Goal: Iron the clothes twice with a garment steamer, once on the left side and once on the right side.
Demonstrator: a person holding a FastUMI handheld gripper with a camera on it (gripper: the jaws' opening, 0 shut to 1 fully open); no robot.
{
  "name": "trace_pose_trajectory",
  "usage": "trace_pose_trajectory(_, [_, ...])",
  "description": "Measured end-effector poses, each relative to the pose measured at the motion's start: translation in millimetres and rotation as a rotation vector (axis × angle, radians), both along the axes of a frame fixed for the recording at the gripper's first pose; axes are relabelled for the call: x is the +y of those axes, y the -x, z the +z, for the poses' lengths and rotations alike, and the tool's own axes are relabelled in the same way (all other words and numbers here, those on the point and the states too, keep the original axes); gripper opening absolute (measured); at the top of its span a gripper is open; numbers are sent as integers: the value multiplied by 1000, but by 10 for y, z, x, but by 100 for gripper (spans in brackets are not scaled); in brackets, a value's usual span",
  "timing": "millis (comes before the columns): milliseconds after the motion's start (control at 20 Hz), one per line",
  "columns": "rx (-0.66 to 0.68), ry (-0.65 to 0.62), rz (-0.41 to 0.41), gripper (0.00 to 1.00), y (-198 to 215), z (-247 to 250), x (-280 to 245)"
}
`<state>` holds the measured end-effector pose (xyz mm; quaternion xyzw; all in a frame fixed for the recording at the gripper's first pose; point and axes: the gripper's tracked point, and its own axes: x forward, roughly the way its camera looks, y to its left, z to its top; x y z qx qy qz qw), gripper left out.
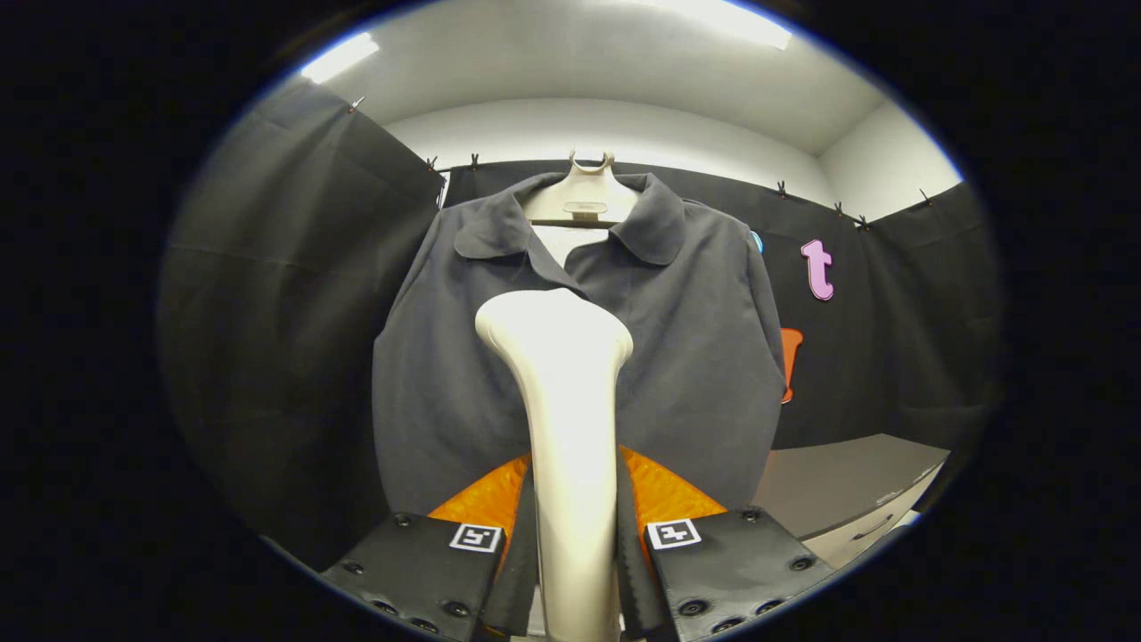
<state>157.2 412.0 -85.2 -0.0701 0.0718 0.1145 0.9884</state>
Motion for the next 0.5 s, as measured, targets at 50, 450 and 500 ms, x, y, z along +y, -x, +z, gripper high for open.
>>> trace_pose_trajectory(50, [-2,-14,23,45,-54,27,108])
trace_pose_trajectory(450, [-33,-15,120,45,-243,117,623])
trace_pose_trajectory(500, [-31,-10,122,45,-273,100,653])
